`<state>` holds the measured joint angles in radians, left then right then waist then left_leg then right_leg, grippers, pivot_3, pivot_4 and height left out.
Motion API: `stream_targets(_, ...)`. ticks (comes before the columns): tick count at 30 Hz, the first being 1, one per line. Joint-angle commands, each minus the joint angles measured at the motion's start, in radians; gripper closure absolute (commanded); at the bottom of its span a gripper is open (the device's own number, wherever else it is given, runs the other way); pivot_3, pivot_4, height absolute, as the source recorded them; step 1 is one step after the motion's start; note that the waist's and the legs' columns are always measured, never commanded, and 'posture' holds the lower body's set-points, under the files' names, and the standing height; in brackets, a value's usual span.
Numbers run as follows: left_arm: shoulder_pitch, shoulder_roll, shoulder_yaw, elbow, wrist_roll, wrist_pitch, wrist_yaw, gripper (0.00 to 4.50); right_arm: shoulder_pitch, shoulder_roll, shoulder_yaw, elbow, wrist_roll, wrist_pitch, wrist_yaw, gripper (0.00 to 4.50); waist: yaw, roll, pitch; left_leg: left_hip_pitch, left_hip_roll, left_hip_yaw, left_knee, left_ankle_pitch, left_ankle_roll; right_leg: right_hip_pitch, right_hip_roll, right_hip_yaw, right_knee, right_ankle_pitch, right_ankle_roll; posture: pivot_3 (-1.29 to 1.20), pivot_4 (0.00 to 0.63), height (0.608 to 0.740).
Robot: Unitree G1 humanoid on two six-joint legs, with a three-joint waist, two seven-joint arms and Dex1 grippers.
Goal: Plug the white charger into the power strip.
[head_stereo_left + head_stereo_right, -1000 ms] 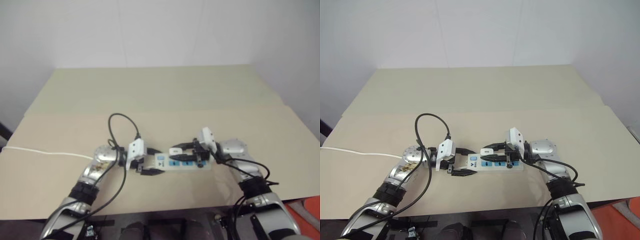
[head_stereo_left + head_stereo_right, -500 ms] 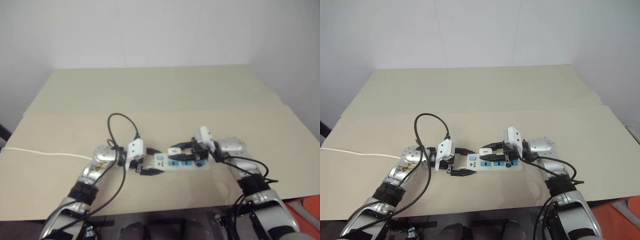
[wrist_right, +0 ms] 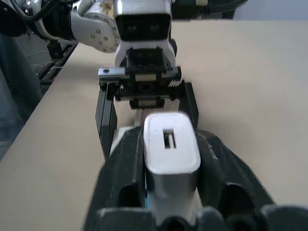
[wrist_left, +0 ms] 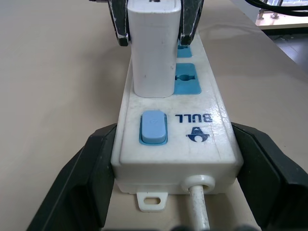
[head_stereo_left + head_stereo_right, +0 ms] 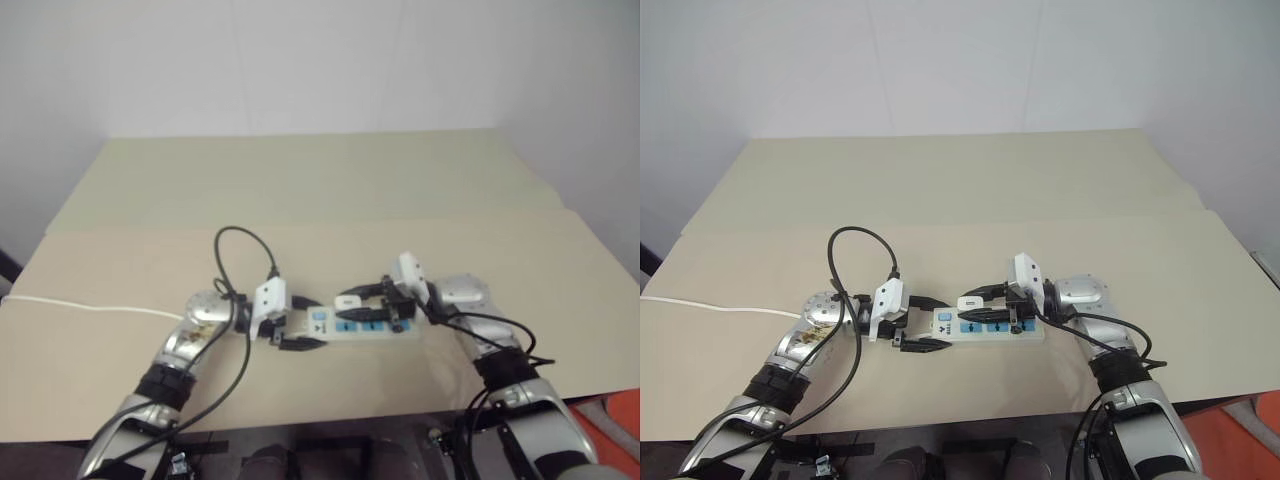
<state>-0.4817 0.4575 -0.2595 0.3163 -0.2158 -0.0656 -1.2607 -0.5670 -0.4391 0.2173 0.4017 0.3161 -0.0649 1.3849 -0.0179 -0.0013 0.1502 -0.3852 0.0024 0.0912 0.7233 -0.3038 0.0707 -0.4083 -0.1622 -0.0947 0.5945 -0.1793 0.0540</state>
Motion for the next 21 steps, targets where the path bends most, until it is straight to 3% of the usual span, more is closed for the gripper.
stream_targets(1,0.008,0.033,0.014,0.005,0.026,-0.002,0.005,1.25,0.02,-0.011,0.018,0.004,-0.035,0.028,0.006,1.41,-0.002,0.0,0.0,0.0,0.0,0.0,0.0,0.0,0.0,0.0,0.0,0.0,0.0,0.0,0.0,0.0,0.15,0.74)
stream_targets(4,0.006,0.034,0.014,0.006,0.025,-0.001,0.003,1.25,0.022,-0.011,0.012,-0.001,-0.036,0.039,0.008,0.39,-0.002,0.0,0.0,0.001,0.0,0.0,0.0,0.0,0.0,0.0,0.0,0.0,0.0,0.0,0.0,0.0,0.15,0.74)
stream_targets(13,-0.001,0.03,0.015,0.007,0.021,0.009,0.005,1.25,0.004,-0.019,-0.018,0.003,-0.026,0.045,0.005,0.39,-0.002,0.0,0.0,0.001,0.0,0.0,-0.001,0.0,0.0,0.0,0.0,0.0,0.0,0.0,0.0,0.0,0.15,0.74)
stream_targets(17,-0.01,0.032,0.031,-0.007,-0.009,0.041,-0.011,0.01,0.001,-0.024,-0.025,-0.001,-0.023,0.05,0.008,0.37,0.0,0.0,0.0,-0.001,0.0,0.0,-0.001,0.0,0.0,-0.002,0.0,0.0,0.0,0.0,0.0,0.0,0.15,0.74)
stream_targets(21,-0.013,0.052,0.059,-0.04,-0.041,0.068,-0.035,0.01,0.0,-0.018,-0.03,-0.006,-0.025,0.053,0.007,0.37,0.006,0.0,0.0,-0.005,-0.001,0.0,0.0,0.0,0.0,-0.005,0.0,0.0,0.0,0.0,0.0,0.0,0.15,0.74)
